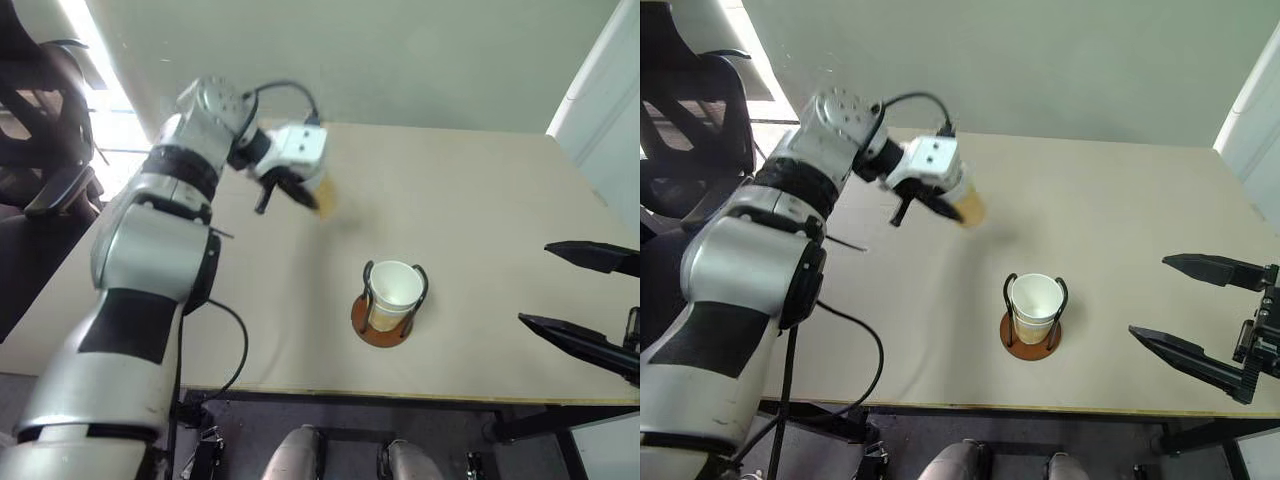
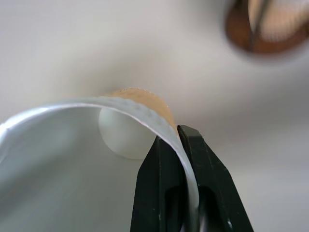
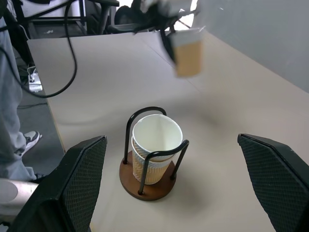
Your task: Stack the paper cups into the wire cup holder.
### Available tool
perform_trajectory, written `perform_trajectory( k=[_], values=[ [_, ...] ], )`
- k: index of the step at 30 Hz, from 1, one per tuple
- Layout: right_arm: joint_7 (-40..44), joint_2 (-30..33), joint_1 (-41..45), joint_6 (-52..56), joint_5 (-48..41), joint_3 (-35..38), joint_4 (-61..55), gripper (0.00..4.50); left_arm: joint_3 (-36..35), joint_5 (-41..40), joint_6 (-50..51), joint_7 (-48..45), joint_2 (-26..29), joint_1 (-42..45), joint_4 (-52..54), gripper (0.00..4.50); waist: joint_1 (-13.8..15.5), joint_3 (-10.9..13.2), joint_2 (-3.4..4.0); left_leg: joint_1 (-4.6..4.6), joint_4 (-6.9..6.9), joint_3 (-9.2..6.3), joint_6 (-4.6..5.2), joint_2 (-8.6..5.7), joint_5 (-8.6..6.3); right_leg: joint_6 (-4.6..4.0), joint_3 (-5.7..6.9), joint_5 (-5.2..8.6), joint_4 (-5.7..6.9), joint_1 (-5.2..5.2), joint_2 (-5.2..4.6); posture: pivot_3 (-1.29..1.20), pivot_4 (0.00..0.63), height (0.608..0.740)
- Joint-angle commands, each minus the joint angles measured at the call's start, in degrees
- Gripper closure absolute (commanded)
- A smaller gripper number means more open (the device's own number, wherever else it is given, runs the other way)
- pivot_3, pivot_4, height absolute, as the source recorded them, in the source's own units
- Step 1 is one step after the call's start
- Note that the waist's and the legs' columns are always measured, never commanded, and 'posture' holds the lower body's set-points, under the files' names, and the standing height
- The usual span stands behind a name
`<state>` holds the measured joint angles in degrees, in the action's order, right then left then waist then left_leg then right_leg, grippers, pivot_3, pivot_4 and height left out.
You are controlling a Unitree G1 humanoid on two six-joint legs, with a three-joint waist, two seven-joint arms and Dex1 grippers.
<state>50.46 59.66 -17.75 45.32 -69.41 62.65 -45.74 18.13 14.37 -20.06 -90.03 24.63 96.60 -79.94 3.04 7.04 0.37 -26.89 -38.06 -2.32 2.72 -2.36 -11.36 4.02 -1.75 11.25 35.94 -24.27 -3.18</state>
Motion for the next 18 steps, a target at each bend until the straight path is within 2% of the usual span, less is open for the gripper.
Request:
perform_trajectory(
  k=[1,3,5,8,13,18],
  values=[
    [-1.46,-1.21,-0.48,-0.92,0.06,3.04,-1.54,0.00,9.98,-16.67,0.77,-2.47,-0.61,2.05,7.03,4.43,-0.12,-0.03,0.07,0.01,0.01,0.05,0.01,-0.01,-0.05,0.05,-0.02,0.03,0.00,0.01,0.02,0.00,0.150,0.740],
    [-2.32,-1.81,-0.84,-1.05,-0.28,3.47,-2.48,0.00,21.88,-31.28,3.52,-2.47,2.07,1.26,16.61,4.43,-0.19,0.04,0.17,-0.01,-0.03,0.07,0.01,0.03,-0.14,0.65,-0.02,-0.20,0.02,-0.01,-0.03,0.00,0.150,0.740],
    [-3.32,-2.27,-1.29,-1.21,-0.76,3.77,-3.52,0.00,31.80,-43.74,5.78,-2.47,5.28,1.57,24.74,4.43,-0.27,0.03,0.19,-0.03,-0.03,0.13,-0.06,0.06,-0.20,0.72,0.01,-0.19,0.02,-0.07,0.01,0.00,0.150,0.740],
    [-4.73,-3.37,-2.74,-1.36,-1.67,5.28,-5.26,0.00,42.70,-57.53,6.90,-2.47,8.70,4.01,32.47,4.43,-0.40,-0.03,0.29,0.07,-0.10,0.15,-0.33,0.11,-0.19,0.78,0.04,-0.17,0.04,0.01,0.02,0.00,0.150,0.740],
    [-6.50,-4.49,-5.64,-1.66,-3.49,8.22,-7.29,0.00,56.39,-70.99,4.84,-2.47,13.28,7.82,42.29,4.43,-0.38,-0.01,0.30,0.00,-0.18,0.14,-0.20,0.10,-0.39,0.82,0.03,-0.14,-0.01,0.06,-0.03,0.00,0.150,0.740],
    [-8.80,-5.47,-8.34,-2.68,-5.11,10.53,-9.10,0.00,66.00,-75.27,-0.17,-2.47,14.21,11.15,45.39,4.43,-0.31,-0.01,0.31,0.16,-0.30,0.04,0.03,0.08,-0.50,0.77,0.04,-0.07,-0.05,0.38,-0.06,0.00,0.150,0.740]
  ],
)
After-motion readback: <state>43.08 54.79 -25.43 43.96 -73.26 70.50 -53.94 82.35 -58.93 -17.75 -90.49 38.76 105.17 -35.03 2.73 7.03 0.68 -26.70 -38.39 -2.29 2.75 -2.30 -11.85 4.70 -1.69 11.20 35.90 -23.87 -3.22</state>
